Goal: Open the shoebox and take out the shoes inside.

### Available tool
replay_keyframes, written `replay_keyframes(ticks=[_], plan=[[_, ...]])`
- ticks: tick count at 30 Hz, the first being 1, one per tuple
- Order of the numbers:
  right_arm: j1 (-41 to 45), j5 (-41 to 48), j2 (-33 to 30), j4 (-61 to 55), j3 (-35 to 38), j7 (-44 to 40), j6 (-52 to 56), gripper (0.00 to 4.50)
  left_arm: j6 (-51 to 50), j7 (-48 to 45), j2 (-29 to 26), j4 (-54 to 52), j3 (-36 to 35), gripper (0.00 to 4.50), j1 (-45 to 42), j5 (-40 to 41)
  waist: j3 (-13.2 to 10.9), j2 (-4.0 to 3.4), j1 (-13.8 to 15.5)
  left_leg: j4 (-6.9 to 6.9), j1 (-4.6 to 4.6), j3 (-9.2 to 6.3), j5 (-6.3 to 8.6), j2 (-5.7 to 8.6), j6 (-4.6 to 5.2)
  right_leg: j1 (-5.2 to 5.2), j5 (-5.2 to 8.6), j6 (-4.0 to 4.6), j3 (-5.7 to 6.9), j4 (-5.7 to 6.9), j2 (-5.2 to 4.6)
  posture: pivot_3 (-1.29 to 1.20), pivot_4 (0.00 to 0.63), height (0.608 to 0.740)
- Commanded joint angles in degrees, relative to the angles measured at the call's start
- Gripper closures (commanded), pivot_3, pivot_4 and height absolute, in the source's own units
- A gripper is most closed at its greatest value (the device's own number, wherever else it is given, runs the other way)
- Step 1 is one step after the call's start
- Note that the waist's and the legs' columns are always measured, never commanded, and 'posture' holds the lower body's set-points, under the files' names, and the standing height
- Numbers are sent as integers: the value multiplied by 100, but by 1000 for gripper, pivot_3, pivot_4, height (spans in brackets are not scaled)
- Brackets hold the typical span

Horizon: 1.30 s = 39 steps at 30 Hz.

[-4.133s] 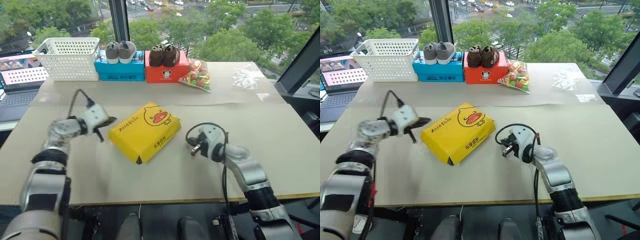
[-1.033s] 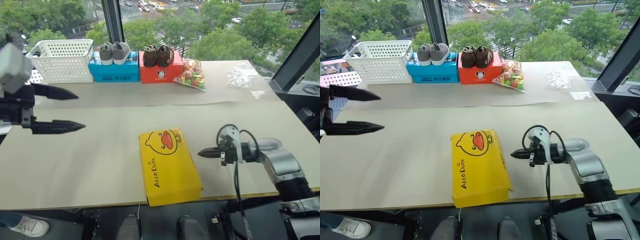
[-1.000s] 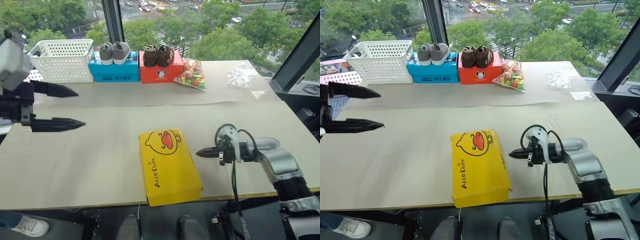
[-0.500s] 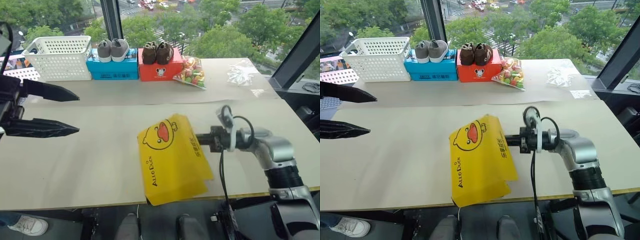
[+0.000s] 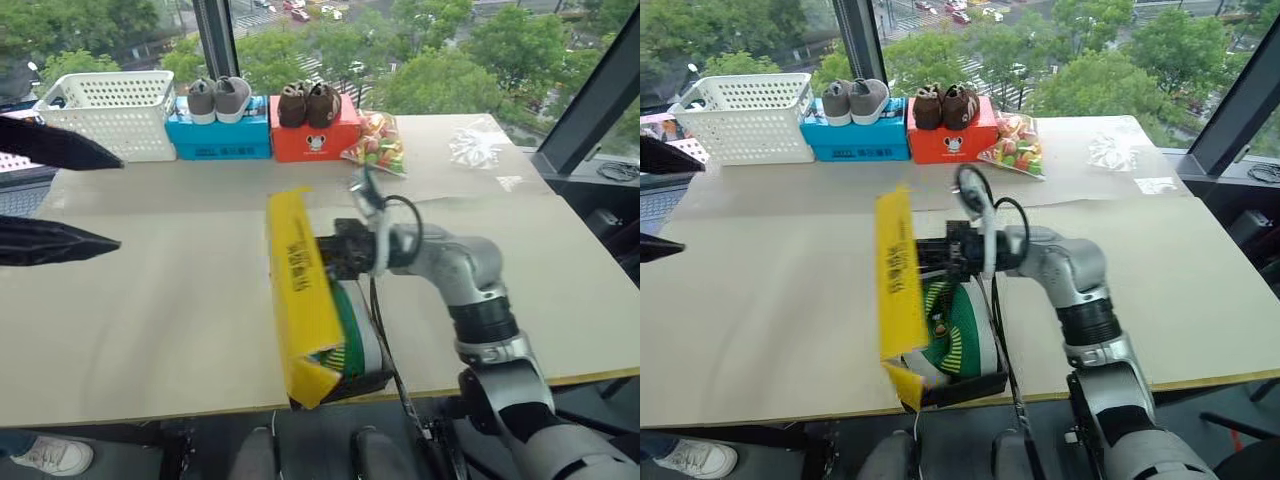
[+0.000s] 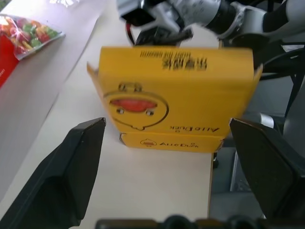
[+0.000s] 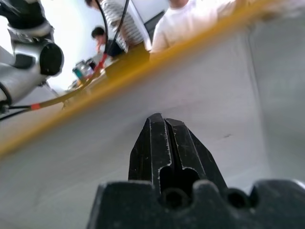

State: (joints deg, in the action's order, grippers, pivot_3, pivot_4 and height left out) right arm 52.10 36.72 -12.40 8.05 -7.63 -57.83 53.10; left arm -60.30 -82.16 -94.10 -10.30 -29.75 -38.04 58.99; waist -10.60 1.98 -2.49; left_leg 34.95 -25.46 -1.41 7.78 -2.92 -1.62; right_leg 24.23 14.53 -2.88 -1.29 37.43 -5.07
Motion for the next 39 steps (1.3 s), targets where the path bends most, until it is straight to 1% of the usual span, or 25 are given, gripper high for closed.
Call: replay_keyframes(ticks=[1,5,8,11,14,16,19,20,22,24,26,27,28,29,30,31,32,33,37,39], plan=[[297,-595,289,532,-364,352,-505,4500,-101,652,-333,-76,27,71,-427,939,0,5,10,1,-1,-1,0,0,0,0,0,0,0,1,0,0,150,740],[452,-822,234,665,-448,227,-694,4500,-92,989,-565,-198,107,71,-485,1416,-6,15,9,6,-6,1,0,5,0,2,0,-1,-2,5,-6,0,150,740],[483,-898,27,494,-452,108,-666,4500,-59,1111,-555,-234,142,71,-425,1483,-6,15,-3,6,-3,1,0,4,0,5,1,0,-2,14,-5,0,150,740],[486,-975,-551,-21,-533,-229,-670,4500,17,1156,-430,-309,226,71,-353,1453,-9,9,9,7,-1,2,0,2,0,5,2,2,-3,17,-3,0,150,740],[441,-1322,-1315,-534,-716,-669,-1131,4500,252,1049,-285,-339,414,71,-216,1191,-11,7,29,7,-2,3,0,4,0,5,3,3,-3,15,-5,0,150,740],[417,-1525,-1670,-707,-804,-848,-1428,4500,444,931,-229,-327,553,71,-109,940,-10,8,21,8,-2,4,0,4,0,4,4,3,-3,15,-4,0,150,740],[391,-1655,-2278,-982,-868,-1227,-1455,4500,1077,656,-103,-294,1010,71,151,192,-13,3,-9,9,1,6,0,3,0,6,4,5,-4,15,-2,0,150,740],[352,-1657,-2491,-1122,-902,-1394,-1438,4219,1303,563,-43,-281,1174,25,224,-52,-15,-1,-3,7,1,10,0,4,0,6,4,5,-8,17,-3,0,150,740],[247,-1619,-2838,-1405,-988,-1717,-1426,3818,1543,481,121,-246,1434,0,221,-303,-16,-2,11,6,2,10,0,2,0,8,5,11,-9,18,-1,0,150,740],[137,-1617,-3131,-1665,-1053,-1982,-1489,3089,1745,402,299,-217,1715,0,136,-558,-16,-1,17,6,0,11,0,3,0,8,5,13,-9,18,-1,0,150,740],[65,-1587,-3339,-1870,-1059,-2191,-1518,2476,1809,339,479,-181,1940,0,-34,-714,-17,0,8,10,-2,12,0,3,0,8,5,13,-10,18,-3,0,150,740],[49,-1528,-3450,-1990,-1048,-2328,-1498,2058,1848,323,590,-145,2071,0,-132,-825,-17,0,7,12,-4,12,0,3,0,9,5,11,-10,18,-2,0,150,740],[38,-1486,-3528,-2067,-1035,-2425,-1482,1752,1860,309,672,-122,2171,0,-224,-913,-17,-1,11,15,-3,12,0,3,0,8,6,9,-10,20,-2,0,150,740],[45,-1426,-3589,-2157,-1019,-2516,-1441,1312,1897,269,766,-89,2271,0,-297,-1026,-17,-1,13,16,-3,12,0,3,0,9,7,8,-10,22,-2,0,150,740],[66,-1393,-3620,-2230,-1011,-2567,-1421,1032,1918,240,871,-52,2368,0,-370,-1112,-18,-1,17,16,-2,11,0,3,0,7,8,5,-10,22,-2,0,150,740],[86,-1381,-3617,-2267,-1009,-2580,-1421,746,1930,220,945,-33,2440,0,-427,-1193,-18,-1,24,18,-2,11,0,3,0,7,8,5,-10,22,-3,0,150,740],[106,-1374,-3611,-2293,-1016,-2583,-1408,328,1936,197,1023,-24,2506,0,-484,-1280,-17,0,20,19,-1,11,0,4,0,7,8,5,-10,24,-3,0,150,740],[121,-1393,-3592,-2313,-1037,-2585,-1425,21,1935,176,1086,-18,2549,0,-523,-1352,-17,-1,17,20,1,10,0,2,0,4,8,5,-10,24,-1,0,150,740],[191,-1551,-3394,-2341,-1157,-2507,-1577,21,1870,103,1274,-6,2632,0,-649,-1521,-17,-1,15,25,-1,10,0,2,0,5,8,5,-10,26,-2,0,150,740],[225,-1739,-3258,-2275,-1252,-2438,-1823,21,1848,73,1337,5,2649,0,-691,-1596,-17,-1,14,25,-2,10,0,2,0,6,8,5,-11,26,-2,0,150,740]])
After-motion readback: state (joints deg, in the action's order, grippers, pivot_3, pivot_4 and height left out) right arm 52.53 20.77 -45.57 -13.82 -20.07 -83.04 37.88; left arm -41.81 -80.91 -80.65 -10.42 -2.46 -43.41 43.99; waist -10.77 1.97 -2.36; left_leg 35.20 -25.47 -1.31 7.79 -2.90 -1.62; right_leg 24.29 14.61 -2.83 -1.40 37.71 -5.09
